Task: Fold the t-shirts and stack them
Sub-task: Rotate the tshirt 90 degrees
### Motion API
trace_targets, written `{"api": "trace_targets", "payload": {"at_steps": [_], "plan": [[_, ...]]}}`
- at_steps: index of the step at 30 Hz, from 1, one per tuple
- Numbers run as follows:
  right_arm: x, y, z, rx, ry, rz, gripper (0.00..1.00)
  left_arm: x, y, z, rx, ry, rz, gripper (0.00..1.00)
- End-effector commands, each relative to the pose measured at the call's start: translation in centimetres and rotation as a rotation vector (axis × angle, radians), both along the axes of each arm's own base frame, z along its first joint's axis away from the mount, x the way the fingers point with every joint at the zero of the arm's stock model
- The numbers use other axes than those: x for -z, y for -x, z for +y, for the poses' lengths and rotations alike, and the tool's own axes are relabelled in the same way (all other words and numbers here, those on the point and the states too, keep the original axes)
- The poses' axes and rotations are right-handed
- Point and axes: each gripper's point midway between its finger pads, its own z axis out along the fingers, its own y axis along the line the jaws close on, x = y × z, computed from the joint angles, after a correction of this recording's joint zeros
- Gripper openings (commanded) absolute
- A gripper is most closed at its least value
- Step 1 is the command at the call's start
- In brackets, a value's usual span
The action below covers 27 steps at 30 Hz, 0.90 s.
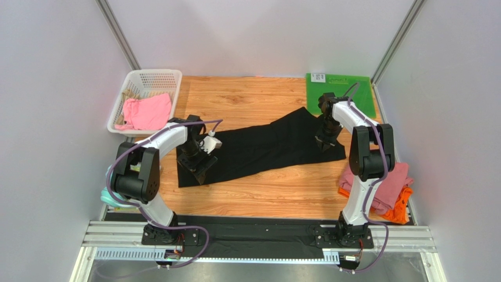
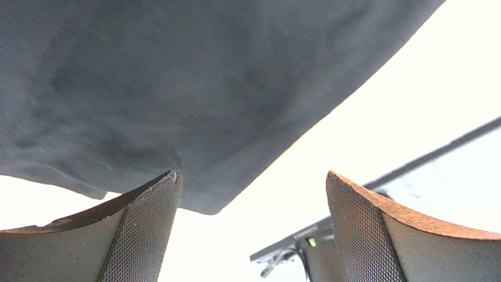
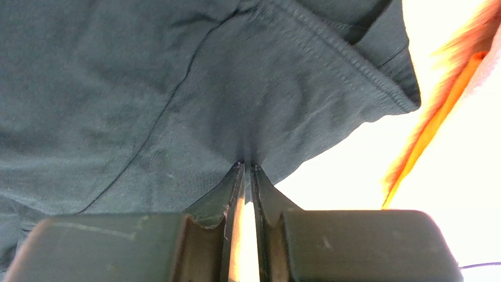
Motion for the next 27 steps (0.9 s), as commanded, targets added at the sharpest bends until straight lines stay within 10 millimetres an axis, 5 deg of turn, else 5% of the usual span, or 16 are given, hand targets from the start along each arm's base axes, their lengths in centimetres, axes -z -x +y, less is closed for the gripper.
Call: {"api": "trace_targets", "payload": {"at_steps": [1, 6, 9, 17, 22, 27], "plan": [[-1.1, -2.6, -0.2, -0.006, -0.021, -0.050, 0.11, -1.6, 1.7, -1.1, 0.035, 0.057, 0.013, 0.96], [0.2, -5.3, 0.7, -0.004, -0.061, -0.030, 0.07, -2.4, 3.2, -3.2, 0.093, 0.085, 0.036, 0.97], [0.8, -6.3, 0.9, 0.001, -0.052, -0.013, 0.06, -3.0, 2.5, -3.9, 0.094, 0.086, 0.005, 0.97], [-0.6, -5.7, 0.8, -0.005, -0.043, -0.048, 0.06, -8.0, -6.6, -3.9, 0.107, 0.001, -0.326, 0.99], [-1.8, -4.5, 0.2, 0.000, -0.023, -0.076, 0.06, -6.0, -10.9, -2.2, 0.134, -0.164, -0.378, 0.99], [-2.3, -3.4, -0.3, -0.010, 0.005, -0.078, 0.05, -2.6, -10.6, -2.2, 0.155, -0.195, -0.266, 0.99]]}}
